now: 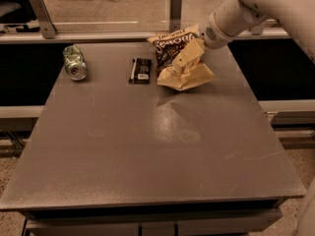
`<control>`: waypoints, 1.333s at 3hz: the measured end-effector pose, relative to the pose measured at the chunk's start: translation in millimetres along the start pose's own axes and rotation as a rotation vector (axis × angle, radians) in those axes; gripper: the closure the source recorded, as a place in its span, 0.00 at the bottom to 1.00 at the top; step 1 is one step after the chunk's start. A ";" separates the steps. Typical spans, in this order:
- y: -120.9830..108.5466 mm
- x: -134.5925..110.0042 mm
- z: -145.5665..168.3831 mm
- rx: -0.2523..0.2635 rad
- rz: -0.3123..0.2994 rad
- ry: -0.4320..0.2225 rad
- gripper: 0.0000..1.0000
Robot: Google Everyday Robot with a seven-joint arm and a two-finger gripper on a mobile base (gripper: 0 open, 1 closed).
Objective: Pick brown chip bag
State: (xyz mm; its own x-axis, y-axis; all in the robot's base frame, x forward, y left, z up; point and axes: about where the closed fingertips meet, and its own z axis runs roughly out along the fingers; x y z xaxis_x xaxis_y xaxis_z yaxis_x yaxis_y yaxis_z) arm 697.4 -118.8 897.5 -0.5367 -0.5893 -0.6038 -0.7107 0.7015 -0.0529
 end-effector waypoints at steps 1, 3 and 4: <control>1.1 0.2 2.4 -0.003 -0.001 0.002 0.43; 3.6 0.2 7.1 -0.010 -0.003 0.007 0.88; 4.7 0.2 9.2 -0.014 -0.004 0.009 1.00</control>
Offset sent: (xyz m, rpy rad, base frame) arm 0.0001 0.0014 -0.0018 -0.0001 0.0030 0.0021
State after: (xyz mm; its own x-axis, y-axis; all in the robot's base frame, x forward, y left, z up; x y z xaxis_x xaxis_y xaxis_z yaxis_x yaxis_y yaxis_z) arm 698.1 -111.9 889.8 -0.5379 -0.5956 -0.5966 -0.7189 0.6937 -0.0444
